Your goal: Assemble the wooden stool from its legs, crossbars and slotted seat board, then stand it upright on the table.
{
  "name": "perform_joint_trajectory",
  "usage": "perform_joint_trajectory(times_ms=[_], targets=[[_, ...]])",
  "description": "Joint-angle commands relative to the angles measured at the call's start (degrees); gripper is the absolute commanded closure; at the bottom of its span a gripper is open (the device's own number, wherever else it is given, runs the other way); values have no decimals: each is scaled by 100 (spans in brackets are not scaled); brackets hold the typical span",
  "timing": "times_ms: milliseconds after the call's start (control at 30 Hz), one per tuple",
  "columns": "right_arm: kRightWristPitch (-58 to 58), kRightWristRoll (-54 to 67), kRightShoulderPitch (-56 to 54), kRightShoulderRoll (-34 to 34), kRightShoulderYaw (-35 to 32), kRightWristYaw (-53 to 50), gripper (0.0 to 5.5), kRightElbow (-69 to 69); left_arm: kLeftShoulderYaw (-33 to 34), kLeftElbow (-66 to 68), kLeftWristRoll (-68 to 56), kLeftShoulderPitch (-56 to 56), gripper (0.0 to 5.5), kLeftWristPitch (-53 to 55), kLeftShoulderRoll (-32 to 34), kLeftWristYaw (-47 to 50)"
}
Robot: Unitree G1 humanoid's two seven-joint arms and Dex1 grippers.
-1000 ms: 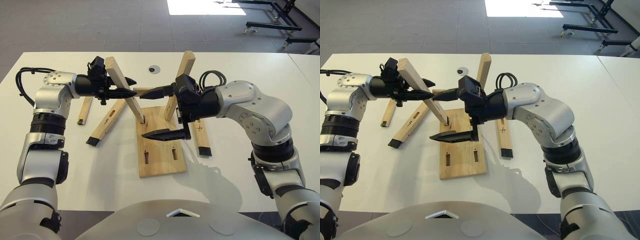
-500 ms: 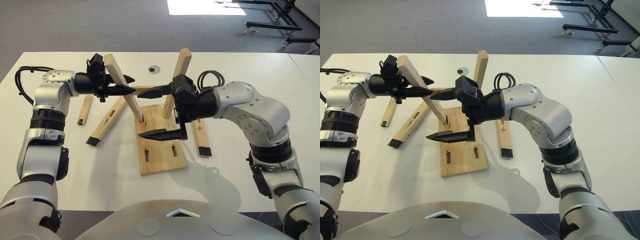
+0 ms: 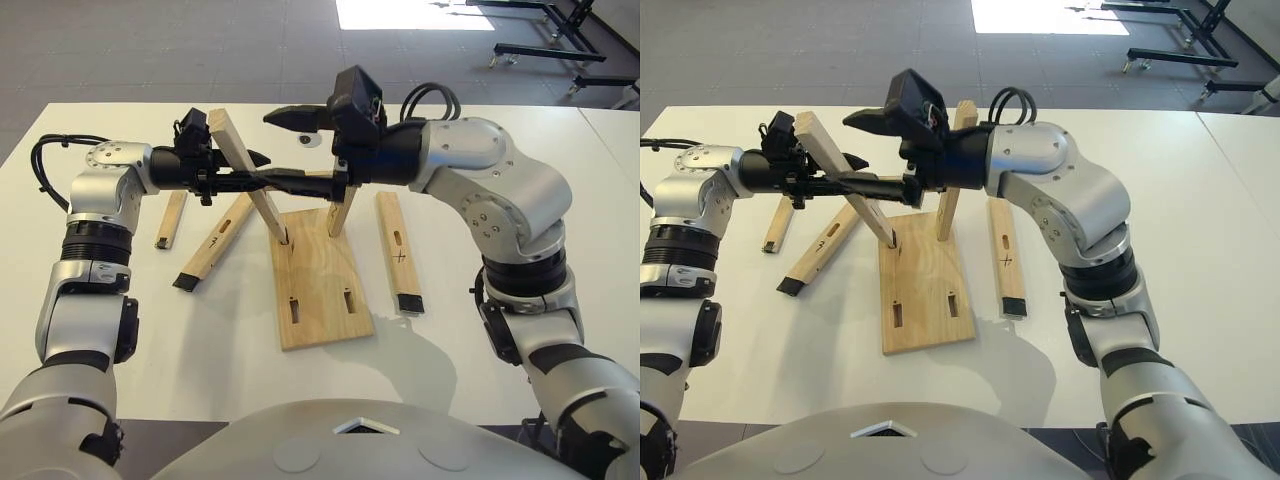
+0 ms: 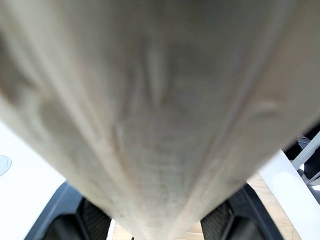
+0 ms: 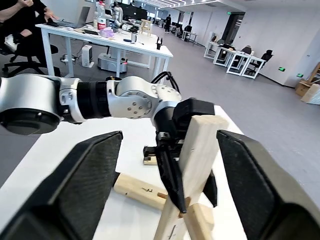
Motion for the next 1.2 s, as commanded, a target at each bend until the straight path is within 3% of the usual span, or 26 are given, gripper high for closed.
perform_joint_trajectory(times_ms=[33,533,700,967,1200], targets=[[-153,-401,-384,177,6,-386,289,71,-20,-24,124,136,348,22,-4,17],[-993,-2327,-240,88,1186,-863,548,-189,-5,-13,166,192,348,-29,33,-56],[-1052,-2760,-31,168,1365,-1010,548,-20,13,-10,160,209,348,-34,37,-49],[-911,-2861,-253,482,975,-1164,548,440,23,-12,159,118,348,1,47,-65],[-1160,-3320,-34,310,1285,-1100,548,457,13,-10,155,31,348,30,18,-82]])
